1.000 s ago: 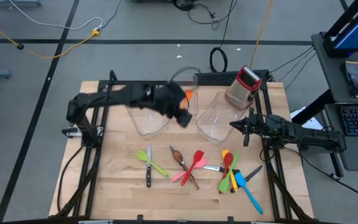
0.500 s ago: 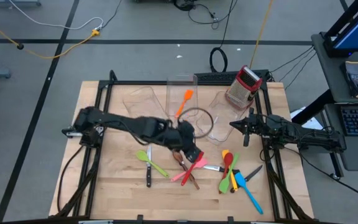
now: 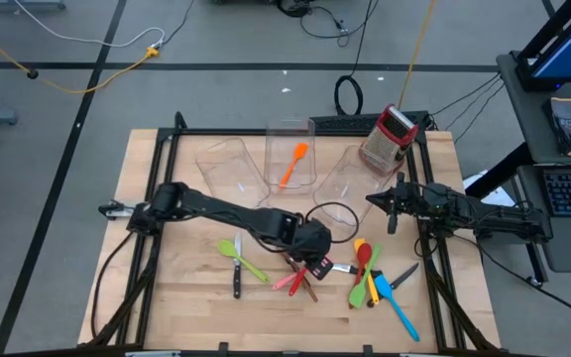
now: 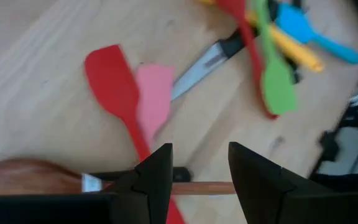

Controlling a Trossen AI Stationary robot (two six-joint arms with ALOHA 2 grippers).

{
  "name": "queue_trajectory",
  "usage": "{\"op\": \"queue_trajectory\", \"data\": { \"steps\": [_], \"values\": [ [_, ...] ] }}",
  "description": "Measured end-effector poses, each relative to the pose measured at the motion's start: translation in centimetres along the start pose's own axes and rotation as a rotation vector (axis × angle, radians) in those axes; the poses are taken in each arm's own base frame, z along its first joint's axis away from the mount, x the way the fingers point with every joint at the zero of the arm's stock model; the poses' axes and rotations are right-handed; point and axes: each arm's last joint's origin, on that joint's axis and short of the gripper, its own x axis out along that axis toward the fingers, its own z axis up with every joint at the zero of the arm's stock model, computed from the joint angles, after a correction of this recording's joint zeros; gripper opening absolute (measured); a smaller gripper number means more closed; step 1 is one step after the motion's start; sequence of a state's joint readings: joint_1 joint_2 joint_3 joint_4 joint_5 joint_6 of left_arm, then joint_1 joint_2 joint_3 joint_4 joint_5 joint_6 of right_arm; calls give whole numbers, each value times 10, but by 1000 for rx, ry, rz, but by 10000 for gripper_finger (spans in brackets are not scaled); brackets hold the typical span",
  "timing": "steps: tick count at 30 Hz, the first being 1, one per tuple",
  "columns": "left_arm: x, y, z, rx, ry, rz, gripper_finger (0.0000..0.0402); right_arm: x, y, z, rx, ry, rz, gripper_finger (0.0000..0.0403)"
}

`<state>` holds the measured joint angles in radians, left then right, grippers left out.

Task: Pick & Place Kitchen Items
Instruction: Put the red spatula in the middle bin

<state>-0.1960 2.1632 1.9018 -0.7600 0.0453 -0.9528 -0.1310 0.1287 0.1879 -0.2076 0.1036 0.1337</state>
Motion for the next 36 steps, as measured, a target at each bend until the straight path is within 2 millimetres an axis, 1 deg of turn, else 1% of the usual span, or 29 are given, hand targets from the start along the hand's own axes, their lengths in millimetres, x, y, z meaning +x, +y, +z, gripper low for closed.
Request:
{"op": "queue_trajectory", "data": {
  "steps": [4, 9, 12, 16, 19, 22, 28, 36],
  "values": [
    [9, 5, 3, -2, 16, 8, 159, 0, 0, 0, 0, 0, 0, 4],
    [13, 8, 2, -5, 31, 29, 159, 0, 0, 0, 0, 6, 0, 4],
    [16, 10, 0, -8, 65, 46, 159, 0, 0, 0, -1, 5, 0, 4],
    [23, 10, -3, -14, 116, 24, 159, 0, 0, 0, 0, 4, 0, 4],
    [30, 13, -7, -17, 138, 46, 159, 0, 0, 0, 0, 4, 0, 4],
    [31, 13, -8, -18, 147, 57, 159, 0, 0, 0, 0, 2, 0, 4],
    [38, 16, -10, -19, 157, 73, 159, 0, 0, 0, -1, 7, -1, 4],
    [40, 19, -7, -19, 150, 70, 159, 0, 0, 0, 2, 10, -1, 4]
  ]
}}
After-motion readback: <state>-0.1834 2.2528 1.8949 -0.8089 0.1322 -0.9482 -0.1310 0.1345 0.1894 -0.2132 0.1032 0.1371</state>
